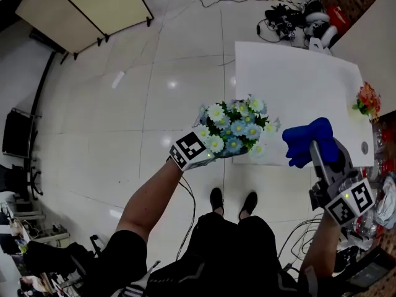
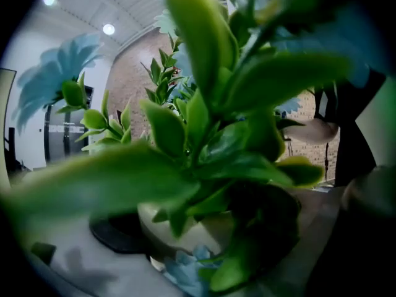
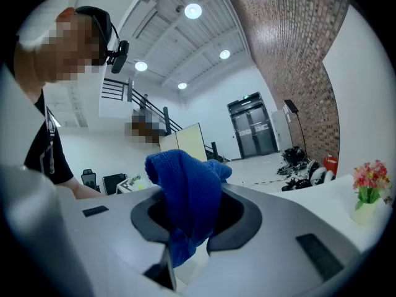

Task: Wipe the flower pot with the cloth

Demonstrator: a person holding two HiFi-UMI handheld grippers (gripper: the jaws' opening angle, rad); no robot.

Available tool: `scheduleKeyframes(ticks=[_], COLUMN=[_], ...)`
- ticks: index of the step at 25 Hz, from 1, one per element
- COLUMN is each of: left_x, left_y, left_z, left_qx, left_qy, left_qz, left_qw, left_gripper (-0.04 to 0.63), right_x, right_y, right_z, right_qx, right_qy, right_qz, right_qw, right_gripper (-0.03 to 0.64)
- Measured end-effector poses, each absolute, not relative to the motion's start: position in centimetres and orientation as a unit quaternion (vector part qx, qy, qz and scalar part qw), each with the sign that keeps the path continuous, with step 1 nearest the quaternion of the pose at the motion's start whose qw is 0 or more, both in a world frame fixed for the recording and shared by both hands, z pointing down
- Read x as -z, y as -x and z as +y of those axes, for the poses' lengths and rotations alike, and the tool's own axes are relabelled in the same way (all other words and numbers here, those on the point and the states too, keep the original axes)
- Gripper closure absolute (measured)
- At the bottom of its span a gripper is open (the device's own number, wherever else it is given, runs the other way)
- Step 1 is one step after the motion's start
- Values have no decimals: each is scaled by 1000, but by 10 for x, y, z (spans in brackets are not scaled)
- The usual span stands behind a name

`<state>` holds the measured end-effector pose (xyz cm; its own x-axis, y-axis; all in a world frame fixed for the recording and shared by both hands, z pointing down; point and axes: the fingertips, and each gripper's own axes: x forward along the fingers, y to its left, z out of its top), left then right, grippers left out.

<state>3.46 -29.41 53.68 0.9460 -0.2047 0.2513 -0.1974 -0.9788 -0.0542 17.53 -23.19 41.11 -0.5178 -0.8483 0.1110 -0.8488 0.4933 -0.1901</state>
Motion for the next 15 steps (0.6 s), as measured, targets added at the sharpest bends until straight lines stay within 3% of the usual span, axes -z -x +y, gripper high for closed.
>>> scheduleKeyframes(ticks=[6, 15], left_x=[-390, -257], left_y=[-16, -45], left_z=[-271, -220], left_qx=[106, 102], left_qy=[987, 988], left_qz=[118, 89], left_qw=[12, 71], left_gripper=[48, 48], right_x=[-327, -233], right_y=[-149, -146], right_z=[-200, -198], right_qx=[-68, 18], right_qy=[-470, -425], right_qz=[-879, -905], right_qw=[-36, -31], right_gripper=[520, 520])
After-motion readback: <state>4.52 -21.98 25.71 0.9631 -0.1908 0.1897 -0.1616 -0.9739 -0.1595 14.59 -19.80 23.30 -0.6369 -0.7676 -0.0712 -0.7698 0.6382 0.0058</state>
